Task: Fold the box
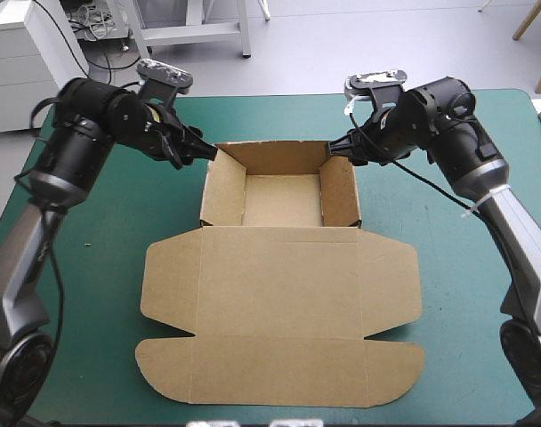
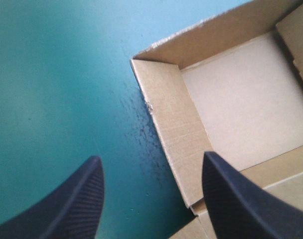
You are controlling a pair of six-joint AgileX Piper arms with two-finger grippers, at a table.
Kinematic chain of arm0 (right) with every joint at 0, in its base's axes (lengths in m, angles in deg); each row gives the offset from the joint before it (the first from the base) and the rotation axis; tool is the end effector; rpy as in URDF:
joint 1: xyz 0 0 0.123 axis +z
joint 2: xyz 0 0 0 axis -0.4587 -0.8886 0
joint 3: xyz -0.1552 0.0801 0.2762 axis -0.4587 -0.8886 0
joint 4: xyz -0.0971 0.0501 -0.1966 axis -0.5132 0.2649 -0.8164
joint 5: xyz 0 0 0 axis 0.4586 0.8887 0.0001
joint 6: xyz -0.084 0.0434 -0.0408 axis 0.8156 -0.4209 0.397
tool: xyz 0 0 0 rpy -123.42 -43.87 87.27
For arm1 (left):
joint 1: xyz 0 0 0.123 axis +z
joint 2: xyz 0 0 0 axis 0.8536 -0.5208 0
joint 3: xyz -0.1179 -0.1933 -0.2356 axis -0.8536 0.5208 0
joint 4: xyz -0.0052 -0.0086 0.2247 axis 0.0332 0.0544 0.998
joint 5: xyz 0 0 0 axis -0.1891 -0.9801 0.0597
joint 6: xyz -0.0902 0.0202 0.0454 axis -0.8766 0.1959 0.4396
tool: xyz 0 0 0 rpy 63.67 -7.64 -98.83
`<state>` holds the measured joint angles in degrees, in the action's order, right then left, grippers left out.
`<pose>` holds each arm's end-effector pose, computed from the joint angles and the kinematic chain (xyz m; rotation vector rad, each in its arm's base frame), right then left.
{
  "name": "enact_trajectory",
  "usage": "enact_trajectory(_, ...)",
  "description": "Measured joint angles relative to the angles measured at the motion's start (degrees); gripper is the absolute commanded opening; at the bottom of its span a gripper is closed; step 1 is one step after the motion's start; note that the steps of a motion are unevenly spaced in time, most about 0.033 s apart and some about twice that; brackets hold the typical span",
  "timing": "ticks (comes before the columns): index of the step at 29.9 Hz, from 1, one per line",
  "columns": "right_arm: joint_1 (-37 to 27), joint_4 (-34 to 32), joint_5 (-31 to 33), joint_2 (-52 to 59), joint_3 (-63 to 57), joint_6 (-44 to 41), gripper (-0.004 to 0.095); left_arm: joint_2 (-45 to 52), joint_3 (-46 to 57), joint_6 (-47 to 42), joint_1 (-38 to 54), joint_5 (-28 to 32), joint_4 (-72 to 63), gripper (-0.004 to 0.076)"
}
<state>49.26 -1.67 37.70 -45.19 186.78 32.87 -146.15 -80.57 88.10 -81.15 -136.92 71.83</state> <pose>0.3191 0.1256 0.4458 -0.3030 2.4811 0.1815 0.2988 -0.1199 0.4668 0.5390 2.4028 -0.0987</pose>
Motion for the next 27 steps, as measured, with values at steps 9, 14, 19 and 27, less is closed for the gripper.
enact_trajectory(9, 0.00, -0.27, 0.12, 0.93, 0.10, 0.00, 0.0450, 12.88, 1.80, 0.05, 0.00, -0.02, 0.00, 0.0372)
enact_trajectory(14, 0.00, -1.72, 0.18, -1.29, 0.25, 0.00, 0.0450, 18.98, 9.92, 0.55, 0.00, -0.02, 0.00, 0.0327)
enact_trajectory(19, 0.00, -2.24, 0.06, -6.24, 0.25, 0.00, 0.0450, 25.74, 25.29, 1.59, 0.00, 0.55, 0.00, 0.0277)
enact_trajectory(27, 0.00, -2.77, -1.57, -15.49, 0.25, -0.42, 0.0446, 39.95, 54.64, 0.55, 0.00, 12.90, 0.00, 0.0092)
